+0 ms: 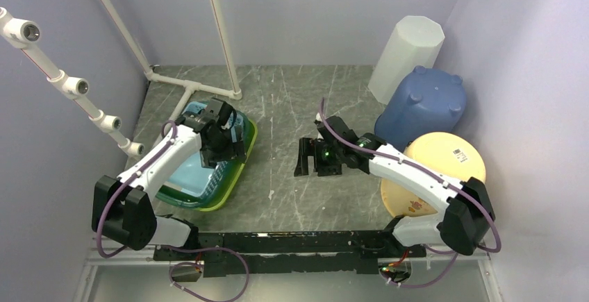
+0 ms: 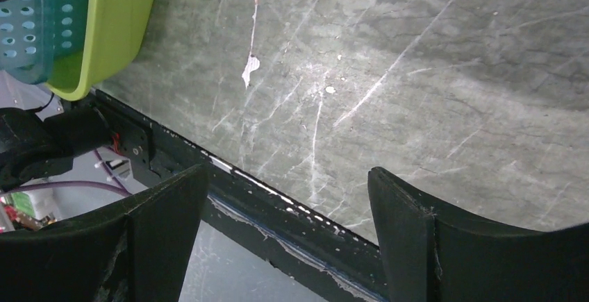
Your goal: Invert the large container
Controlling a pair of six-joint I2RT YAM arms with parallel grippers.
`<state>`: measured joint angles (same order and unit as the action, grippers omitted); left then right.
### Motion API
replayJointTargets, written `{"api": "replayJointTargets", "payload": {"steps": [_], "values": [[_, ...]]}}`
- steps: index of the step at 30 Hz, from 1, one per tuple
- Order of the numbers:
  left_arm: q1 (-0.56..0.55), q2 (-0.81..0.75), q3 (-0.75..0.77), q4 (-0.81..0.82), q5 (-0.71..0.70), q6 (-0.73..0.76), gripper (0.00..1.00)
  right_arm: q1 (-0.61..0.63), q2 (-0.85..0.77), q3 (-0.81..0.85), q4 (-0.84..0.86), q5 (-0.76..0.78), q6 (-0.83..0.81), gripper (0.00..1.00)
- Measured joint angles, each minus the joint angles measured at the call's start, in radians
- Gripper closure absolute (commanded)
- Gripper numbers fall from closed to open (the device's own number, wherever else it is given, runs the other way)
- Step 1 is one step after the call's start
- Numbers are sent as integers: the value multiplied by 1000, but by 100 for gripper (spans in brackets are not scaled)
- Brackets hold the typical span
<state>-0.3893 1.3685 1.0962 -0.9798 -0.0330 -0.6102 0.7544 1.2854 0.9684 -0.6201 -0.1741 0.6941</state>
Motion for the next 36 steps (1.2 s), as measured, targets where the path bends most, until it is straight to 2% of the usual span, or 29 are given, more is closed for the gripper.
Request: {"api": "replayJointTargets", "payload": {"steps": [5, 13, 22, 25, 29, 36], "values": [[1, -5, -41, 76, 135, -33, 10, 34, 42, 8, 16, -5, 31, 12], [-16, -29, -127, 333, 308, -230, 10, 40, 64, -22, 104, -9, 142, 10], [-121, 119, -119, 646, 388, -476, 10, 40, 29, -22, 45, 163, 225, 9], [-134, 147, -80, 643, 388, -481, 7, 39, -19, -23, 30, 207, 243, 9], [-138, 129, 1, 561, 334, -435, 6, 37, -93, -50, 38, 245, 267, 10], [-138, -47, 76, 406, 164, -304, 9, 37, -138, -113, 105, 238, 281, 11]]}}
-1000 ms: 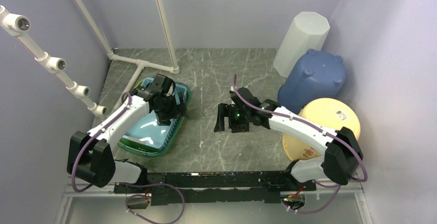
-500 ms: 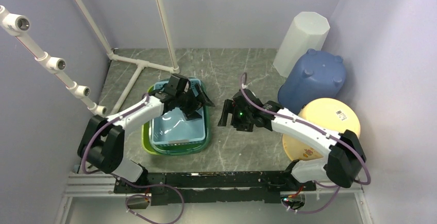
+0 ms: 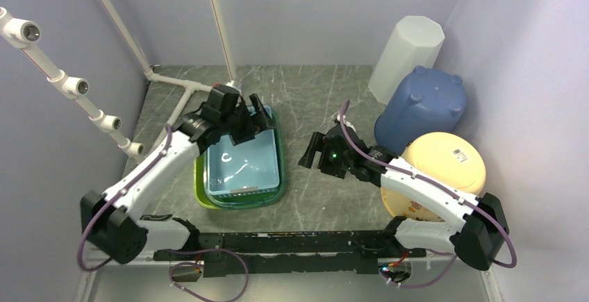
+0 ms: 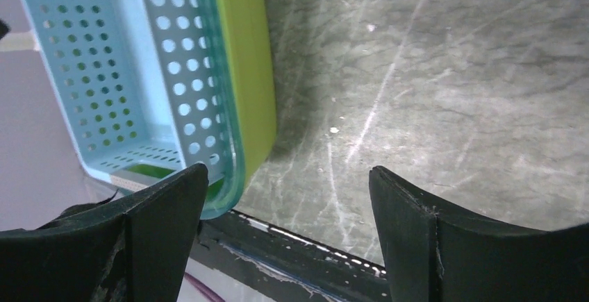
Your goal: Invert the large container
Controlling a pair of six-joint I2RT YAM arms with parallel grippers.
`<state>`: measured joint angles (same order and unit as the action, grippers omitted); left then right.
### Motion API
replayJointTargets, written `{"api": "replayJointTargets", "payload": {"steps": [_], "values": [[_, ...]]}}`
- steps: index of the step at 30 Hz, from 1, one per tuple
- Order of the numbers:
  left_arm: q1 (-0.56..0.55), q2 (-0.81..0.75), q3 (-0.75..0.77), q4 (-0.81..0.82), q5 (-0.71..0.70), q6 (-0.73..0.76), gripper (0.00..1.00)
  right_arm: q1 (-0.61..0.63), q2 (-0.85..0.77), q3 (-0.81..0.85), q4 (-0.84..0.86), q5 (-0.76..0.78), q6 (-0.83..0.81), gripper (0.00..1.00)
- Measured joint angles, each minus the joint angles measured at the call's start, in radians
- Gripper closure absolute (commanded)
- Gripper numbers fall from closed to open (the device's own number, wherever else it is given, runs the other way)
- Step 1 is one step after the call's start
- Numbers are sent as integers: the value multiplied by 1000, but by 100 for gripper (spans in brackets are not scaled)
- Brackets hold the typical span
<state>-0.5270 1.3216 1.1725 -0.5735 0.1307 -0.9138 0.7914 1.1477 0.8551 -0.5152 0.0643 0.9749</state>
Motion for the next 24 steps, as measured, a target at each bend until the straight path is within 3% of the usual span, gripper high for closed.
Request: {"api": "replayJointTargets", "payload": {"steps": [5, 11, 18, 24], "values": [[2, -149, -1, -133, -166, 56, 9, 2, 15, -13, 93, -86, -6, 24], [48, -173, -31, -335, -313, 90, 6, 61, 154, 52, 130, -153, -53, 33], [111, -233, -100, -436, -341, 90, 6, 146, 362, 316, 42, -115, -137, 45], [142, -238, -110, -454, -347, 94, 6, 161, 449, 431, -42, -43, -195, 53]]}}
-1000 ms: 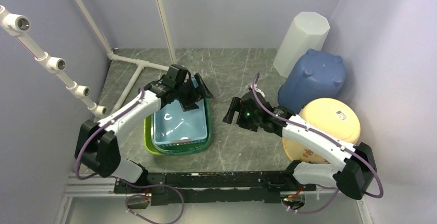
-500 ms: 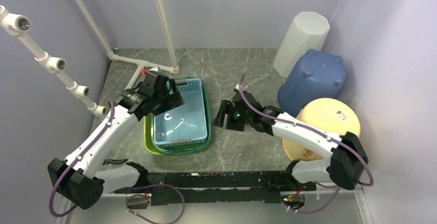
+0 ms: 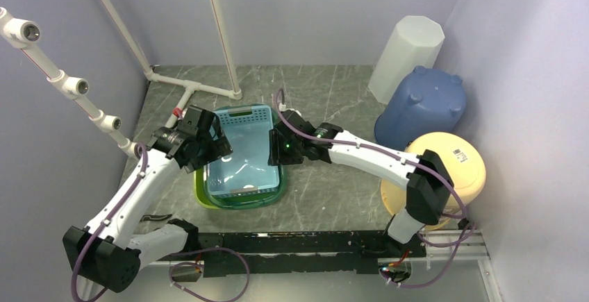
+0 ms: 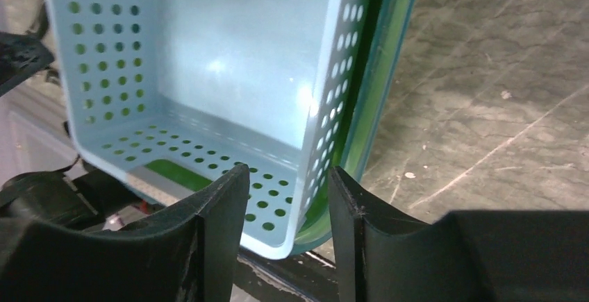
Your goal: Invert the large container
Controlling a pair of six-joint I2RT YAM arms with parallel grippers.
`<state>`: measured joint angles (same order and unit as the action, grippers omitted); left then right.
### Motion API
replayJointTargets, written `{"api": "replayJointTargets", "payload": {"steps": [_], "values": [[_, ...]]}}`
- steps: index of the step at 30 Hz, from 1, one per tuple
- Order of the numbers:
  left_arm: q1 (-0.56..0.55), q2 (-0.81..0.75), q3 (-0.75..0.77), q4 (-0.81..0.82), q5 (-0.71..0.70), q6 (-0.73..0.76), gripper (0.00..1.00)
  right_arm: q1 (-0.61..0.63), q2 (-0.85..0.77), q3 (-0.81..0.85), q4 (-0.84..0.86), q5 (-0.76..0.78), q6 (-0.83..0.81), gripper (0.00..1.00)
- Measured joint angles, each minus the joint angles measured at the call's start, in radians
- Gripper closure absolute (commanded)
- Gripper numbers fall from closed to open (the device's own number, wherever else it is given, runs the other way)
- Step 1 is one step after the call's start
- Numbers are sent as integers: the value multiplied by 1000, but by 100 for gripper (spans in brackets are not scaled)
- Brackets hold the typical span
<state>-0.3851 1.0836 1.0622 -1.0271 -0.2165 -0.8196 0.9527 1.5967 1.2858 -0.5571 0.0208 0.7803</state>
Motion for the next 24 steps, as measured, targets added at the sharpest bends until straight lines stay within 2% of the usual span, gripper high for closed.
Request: {"api": "replayJointTargets", "payload": {"steps": [5, 9, 13, 18, 24], "values": [[27, 10, -24, -11, 2, 0, 8, 0, 73, 56, -62, 23, -39, 61], [40, 11, -43, -10, 10, 0, 10, 0, 101, 78, -88, 24, -60, 75], [42, 9, -48, -10, 20, 7, 10, 0, 135, 125, -120, 32, -76, 78], [42, -2, -48, -10, 31, 15, 10, 1, 145, 137, -130, 38, -79, 100], [43, -3, -48, -10, 35, 23, 10, -2, 137, 136, -124, 54, -71, 100]]}}
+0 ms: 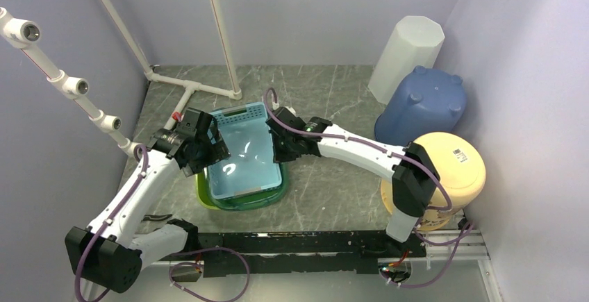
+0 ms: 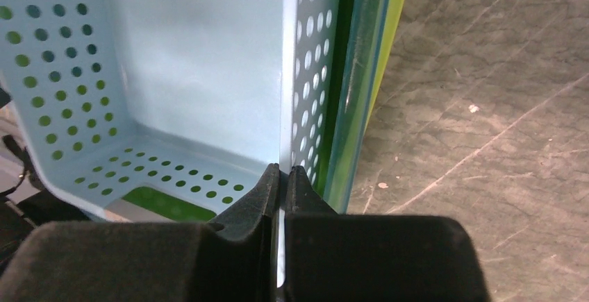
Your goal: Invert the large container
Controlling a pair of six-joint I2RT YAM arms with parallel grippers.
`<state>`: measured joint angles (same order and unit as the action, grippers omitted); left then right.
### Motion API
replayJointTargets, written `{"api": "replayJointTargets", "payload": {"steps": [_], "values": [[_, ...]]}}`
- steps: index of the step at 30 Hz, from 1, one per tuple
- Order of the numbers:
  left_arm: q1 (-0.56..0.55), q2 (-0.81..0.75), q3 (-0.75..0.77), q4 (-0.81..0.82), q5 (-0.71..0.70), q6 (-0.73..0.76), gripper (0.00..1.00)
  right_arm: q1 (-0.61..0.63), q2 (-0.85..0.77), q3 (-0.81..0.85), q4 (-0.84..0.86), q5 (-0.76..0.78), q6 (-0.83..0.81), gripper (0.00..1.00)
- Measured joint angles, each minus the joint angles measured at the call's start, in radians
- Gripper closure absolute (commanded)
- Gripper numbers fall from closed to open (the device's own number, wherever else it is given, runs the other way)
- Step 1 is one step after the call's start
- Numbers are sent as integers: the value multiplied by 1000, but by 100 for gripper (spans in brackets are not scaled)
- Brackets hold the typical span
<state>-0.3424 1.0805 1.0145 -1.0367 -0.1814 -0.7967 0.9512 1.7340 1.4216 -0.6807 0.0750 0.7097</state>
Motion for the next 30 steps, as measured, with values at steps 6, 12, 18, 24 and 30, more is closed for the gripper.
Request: {"api": "replayJointTargets", "payload": {"steps": [6, 12, 18, 24, 30], "values": [[1, 0, 0, 0, 0, 10, 11, -29, -69, -58, 51, -51, 13, 100], [1, -3, 0, 6, 20, 25, 17, -96, -149, -143, 111, -150, 41, 100], [2, -3, 2, 47, 101, 37, 33, -108, -158, -160, 130, -193, 42, 100], [5, -1, 26, 60, 140, 60, 47, -109, -158, -160, 124, -199, 32, 100], [7, 16, 31, 47, 139, 80, 69, -114, -158, -158, 110, -200, 14, 100]]}}
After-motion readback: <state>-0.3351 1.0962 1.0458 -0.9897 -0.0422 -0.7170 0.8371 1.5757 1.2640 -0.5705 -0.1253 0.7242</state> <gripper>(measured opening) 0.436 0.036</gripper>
